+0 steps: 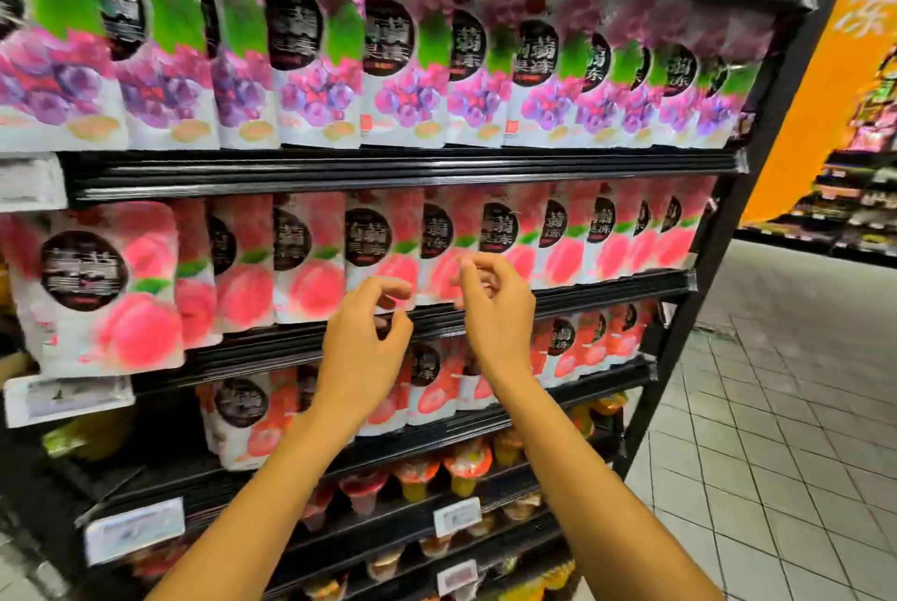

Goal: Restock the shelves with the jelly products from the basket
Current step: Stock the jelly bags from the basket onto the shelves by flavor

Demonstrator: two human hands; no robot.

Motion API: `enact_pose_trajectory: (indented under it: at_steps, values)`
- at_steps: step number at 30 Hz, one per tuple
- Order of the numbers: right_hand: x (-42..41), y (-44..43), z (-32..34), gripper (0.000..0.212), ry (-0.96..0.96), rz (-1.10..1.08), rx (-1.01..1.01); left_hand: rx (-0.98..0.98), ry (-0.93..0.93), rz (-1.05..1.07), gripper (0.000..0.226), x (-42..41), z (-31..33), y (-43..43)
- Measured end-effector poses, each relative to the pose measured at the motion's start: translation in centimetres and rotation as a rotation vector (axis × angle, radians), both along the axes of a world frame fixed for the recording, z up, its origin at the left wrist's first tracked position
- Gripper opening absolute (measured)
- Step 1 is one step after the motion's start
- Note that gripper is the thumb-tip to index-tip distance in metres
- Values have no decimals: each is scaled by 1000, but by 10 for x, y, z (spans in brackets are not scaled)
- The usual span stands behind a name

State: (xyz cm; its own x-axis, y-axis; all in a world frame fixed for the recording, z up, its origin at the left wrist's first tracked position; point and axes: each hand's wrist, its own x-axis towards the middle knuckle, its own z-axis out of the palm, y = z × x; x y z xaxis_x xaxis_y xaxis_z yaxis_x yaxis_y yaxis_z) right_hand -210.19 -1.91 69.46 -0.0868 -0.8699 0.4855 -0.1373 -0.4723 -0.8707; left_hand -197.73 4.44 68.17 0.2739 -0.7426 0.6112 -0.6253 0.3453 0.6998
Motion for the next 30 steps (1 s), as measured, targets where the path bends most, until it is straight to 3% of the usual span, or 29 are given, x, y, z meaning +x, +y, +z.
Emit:
enact_pose_trajectory:
  at_steps: [10,13,21,30]
  values:
    - [-156,-131,-31,10,-45,-46,26,15,104,58,33,-145,-22,-119]
    - [-168,-152,-31,17,17,-19,33,26,142,63,36,-174,-23,-141]
    - [-163,-174,-24,11,160,-5,61,-16,210,121,41,-194,-22,-153]
    - [-191,-177,-23,7,41,-59,99,1,255,96,37,-193,-18,-150]
